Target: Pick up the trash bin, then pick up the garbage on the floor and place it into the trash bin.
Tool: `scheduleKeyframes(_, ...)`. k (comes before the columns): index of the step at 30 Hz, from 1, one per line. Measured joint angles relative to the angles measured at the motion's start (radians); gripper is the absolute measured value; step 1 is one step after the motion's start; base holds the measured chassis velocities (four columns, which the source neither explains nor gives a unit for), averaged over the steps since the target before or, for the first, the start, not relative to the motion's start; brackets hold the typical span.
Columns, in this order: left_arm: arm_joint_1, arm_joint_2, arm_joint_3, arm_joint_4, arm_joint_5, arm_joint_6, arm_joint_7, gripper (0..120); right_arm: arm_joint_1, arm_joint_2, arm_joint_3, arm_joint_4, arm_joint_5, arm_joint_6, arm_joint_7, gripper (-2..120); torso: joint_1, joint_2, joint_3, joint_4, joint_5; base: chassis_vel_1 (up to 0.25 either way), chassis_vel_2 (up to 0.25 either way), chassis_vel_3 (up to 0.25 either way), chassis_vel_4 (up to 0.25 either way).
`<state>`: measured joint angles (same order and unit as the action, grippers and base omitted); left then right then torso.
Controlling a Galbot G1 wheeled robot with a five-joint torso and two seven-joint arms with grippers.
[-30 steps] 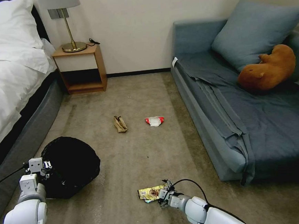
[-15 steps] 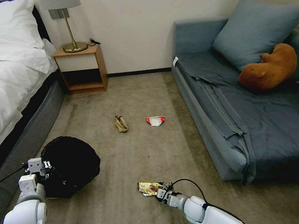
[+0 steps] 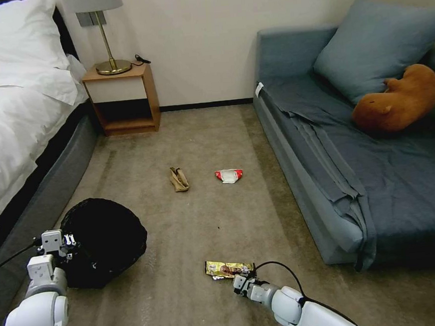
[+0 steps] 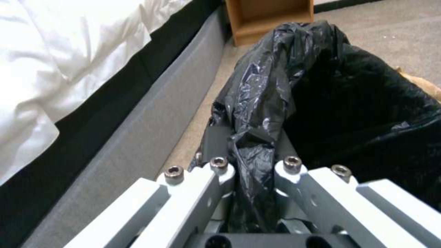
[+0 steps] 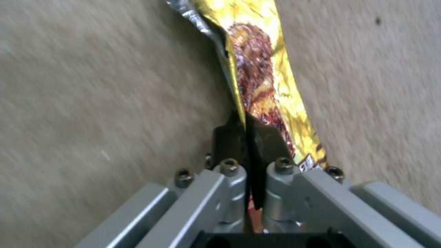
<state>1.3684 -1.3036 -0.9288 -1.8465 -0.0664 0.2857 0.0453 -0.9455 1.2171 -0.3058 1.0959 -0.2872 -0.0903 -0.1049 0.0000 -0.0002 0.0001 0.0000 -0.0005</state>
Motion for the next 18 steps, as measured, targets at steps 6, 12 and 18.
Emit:
scheduleKeyframes(6, 0.006, -0.005, 0.003, -0.012, 0.0, 0.0, 0.0, 5, 0.003, -0.006, 0.029, 0.023, -0.001, 0.002, -0.002, 0, 0.0, 0.0, 0.0, -0.0007, -0.0004, 0.0, 0.0, 0.0, 0.0)
scheduleKeyframes(12, 0.015, -0.009, 0.009, -0.033, 0.0, 0.001, 0.003, 5, 0.069, -0.037, 0.055, 0.137, 0.013, 0.034, -0.005, 0, 0.0, 0.0, 0.0, -0.0002, 0.0004, 0.0, 0.0, 0.0, 0.0)
scheduleKeyframes(18, 0.019, -0.012, 0.017, -0.042, 0.0, 0.0, 0.006, 5, 0.166, -0.05, 0.058, 0.203, 0.004, 0.07, -0.003, 0, 0.0, 0.0, 0.0, -0.0001, 0.0007, 0.0, 0.0, 0.0, 0.0)
